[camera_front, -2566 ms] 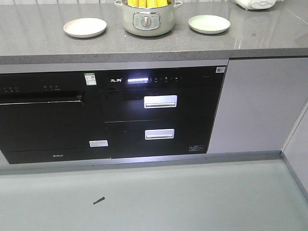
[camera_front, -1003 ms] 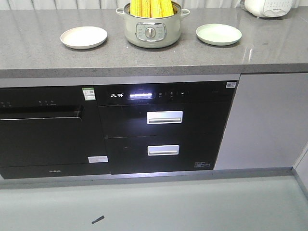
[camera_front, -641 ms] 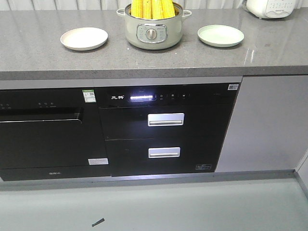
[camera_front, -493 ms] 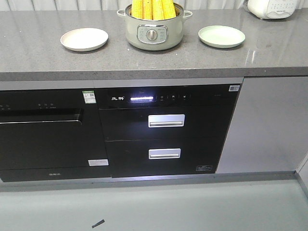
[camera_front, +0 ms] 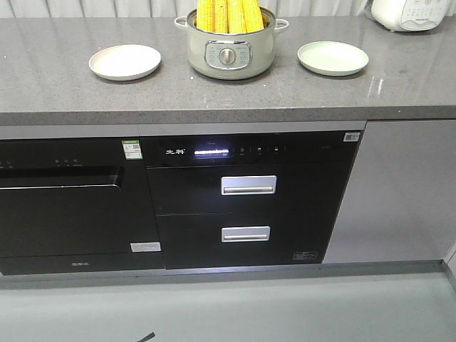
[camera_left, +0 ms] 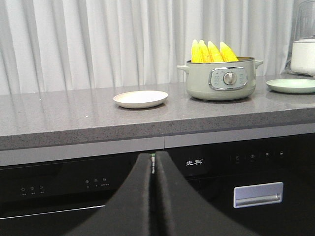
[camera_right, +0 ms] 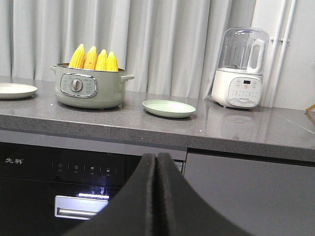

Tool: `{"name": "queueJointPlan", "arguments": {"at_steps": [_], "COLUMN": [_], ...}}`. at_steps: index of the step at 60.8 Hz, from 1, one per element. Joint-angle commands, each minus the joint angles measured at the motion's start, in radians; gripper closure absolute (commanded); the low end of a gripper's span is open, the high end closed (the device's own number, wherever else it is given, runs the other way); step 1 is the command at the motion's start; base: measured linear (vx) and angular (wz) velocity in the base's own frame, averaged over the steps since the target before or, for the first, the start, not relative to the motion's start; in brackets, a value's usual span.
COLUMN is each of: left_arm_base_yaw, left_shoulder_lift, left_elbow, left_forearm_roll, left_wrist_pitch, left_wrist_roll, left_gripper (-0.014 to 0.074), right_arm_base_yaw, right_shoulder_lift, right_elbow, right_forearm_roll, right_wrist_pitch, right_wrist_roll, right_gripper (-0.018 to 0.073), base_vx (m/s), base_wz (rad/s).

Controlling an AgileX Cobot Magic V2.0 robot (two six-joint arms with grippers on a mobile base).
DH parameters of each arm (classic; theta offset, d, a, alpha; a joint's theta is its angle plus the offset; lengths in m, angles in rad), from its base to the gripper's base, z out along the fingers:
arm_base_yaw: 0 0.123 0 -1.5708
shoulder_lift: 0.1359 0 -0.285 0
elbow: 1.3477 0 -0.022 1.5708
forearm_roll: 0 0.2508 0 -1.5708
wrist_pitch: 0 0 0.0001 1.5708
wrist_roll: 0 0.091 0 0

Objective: Distribute corn equally
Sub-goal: 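Drive closer, centering the corn pot between the two plates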

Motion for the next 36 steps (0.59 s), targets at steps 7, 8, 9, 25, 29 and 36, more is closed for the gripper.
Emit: {"name": "queueJointPlan", "arguments": {"at_steps": [7, 8, 9, 25, 29, 36], "left_arm_base_yaw": [-0.003, -0.003, -0.003, -0.003, -0.003, -0.003], "left_shoulder_lift": [-0.017, -0.017, -0.017, -0.017, -0.017, -0.017], "left_elbow": [0.003, 0.003, 0.003, 0.003, 0.003, 0.003], "left_forearm_roll": [-0.001, -0.001, -0.001, -0.001, -0.001, -0.001], "left_wrist_pitch": [-0.072, -0.072, -0.072, -0.072, -0.072, -0.072], "left_wrist_roll": [-0.004, -0.004, -0.004, -0.004, -0.004, -0.004], "left_gripper": [0.0603, 0.0603, 0.0603, 0.0603, 0.0603, 0.0603], "right_arm_base_yaw": [-0.004, -0.004, -0.004, -0.004, -0.004, -0.004], "right_shoulder_lift": [-0.006, -0.006, -0.006, -0.006, -0.006, -0.006], "right_elbow": [0.007, 0.007, 0.007, 0.007, 0.007, 0.007], "right_forearm_roll": [-0.007, -0.007, -0.007, -0.007, -0.007, -0.007], "right_wrist_pitch": [-0.08, -0.08, -0.08, -0.08, -0.08, -0.08], "right_wrist_roll": [-0.006, -0.006, -0.006, -0.006, -0.006, -0.006], "right_gripper": [0.0564, 0.0564, 0.0564, 0.0564, 0.0564, 0.0564], "base_vx": [0.06, 0.07, 0.07, 0.07, 0.08, 0.08], "base_wz": [0.02, 0.01, 0.01, 0.02, 0.03, 0.03]}}
